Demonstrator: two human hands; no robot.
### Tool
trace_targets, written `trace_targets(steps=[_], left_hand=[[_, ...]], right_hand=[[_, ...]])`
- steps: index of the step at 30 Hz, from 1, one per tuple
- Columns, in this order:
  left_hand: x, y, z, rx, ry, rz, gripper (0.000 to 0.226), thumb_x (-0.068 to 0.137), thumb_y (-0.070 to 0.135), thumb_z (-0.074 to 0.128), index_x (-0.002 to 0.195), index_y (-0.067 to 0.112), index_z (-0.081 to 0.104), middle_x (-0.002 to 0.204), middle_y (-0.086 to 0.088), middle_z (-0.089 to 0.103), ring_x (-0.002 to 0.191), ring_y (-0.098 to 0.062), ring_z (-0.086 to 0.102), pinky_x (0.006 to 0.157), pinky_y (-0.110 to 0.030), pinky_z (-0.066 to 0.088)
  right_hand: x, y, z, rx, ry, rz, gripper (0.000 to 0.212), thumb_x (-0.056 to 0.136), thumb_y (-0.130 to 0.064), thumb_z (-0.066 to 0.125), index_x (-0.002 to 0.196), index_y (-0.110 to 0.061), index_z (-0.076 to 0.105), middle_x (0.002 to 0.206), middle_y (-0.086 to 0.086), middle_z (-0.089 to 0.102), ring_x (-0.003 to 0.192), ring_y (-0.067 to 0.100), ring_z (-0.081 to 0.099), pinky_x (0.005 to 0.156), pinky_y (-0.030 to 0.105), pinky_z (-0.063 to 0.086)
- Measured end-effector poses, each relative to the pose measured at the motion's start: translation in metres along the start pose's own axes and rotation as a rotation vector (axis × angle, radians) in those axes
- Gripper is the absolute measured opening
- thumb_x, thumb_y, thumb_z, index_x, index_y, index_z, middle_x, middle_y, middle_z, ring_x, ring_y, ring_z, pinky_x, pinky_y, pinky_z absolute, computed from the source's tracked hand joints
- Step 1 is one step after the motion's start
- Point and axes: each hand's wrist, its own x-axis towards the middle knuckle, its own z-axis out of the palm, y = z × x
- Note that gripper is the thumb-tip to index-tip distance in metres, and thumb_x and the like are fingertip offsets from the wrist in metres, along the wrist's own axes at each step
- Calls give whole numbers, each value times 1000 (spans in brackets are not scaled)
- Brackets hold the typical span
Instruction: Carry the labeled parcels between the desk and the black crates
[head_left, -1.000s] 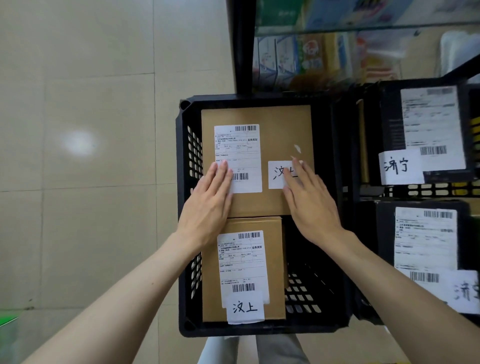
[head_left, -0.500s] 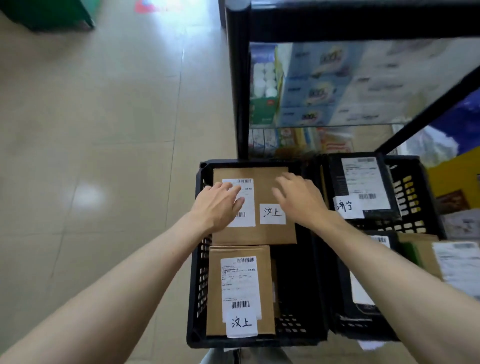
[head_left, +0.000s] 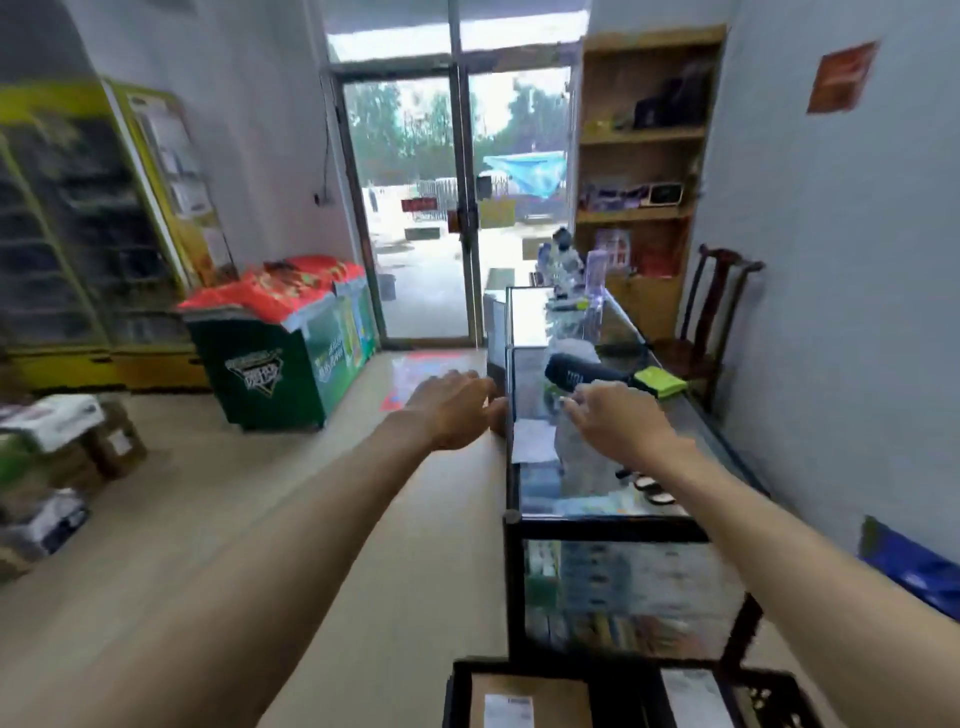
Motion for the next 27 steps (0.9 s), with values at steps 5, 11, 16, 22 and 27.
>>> trace_targets(steps=[5, 11, 16, 22, 27], left_hand=[[2, -7, -135, 48, 91, -91, 49, 108, 50, 33, 135, 19, 58, 141, -10, 57, 126, -30, 55, 95, -39, 44], [-21, -23, -170, 12, 183, -257, 50, 106, 52, 33, 134, 17, 56, 139, -9, 60, 123, -28, 58, 96, -41, 48], [-83, -30, -168, 69, 182, -420, 47, 108, 45, 33, 146, 22, 47, 150, -5, 52, 133, -28, 53, 104, -46, 44], [-207, -69, -203, 192, 241, -741, 47, 108, 46, 30, 144, 20, 47, 142, -6, 56, 128, -29, 53, 103, -47, 41], [-354, -89, -228, 307, 208, -1066, 48, 108, 47, 27, 140, 19, 49, 142, -6, 57, 130, -30, 51, 104, -47, 40]], right_hand=[[41, -22, -129, 39, 125, -58, 46, 106, -45, 32, 98, -12, 64, 112, 16, 68, 103, 34, 64, 76, 39, 43], [49, -42, -167, 108, 263, -192, 46, 107, -40, 35, 99, -8, 67, 106, 12, 69, 101, 33, 64, 73, 34, 39], [52, -76, -150, 119, 173, -333, 46, 107, -41, 33, 100, -8, 65, 111, 14, 66, 105, 34, 61, 78, 36, 42], [40, -190, -161, 236, 217, -636, 43, 108, -35, 33, 101, -8, 65, 101, 10, 66, 94, 31, 63, 72, 33, 38], [-18, -320, -177, 352, 149, -939, 43, 107, -35, 27, 83, -13, 56, 83, 1, 55, 83, 26, 60, 78, 45, 51]])
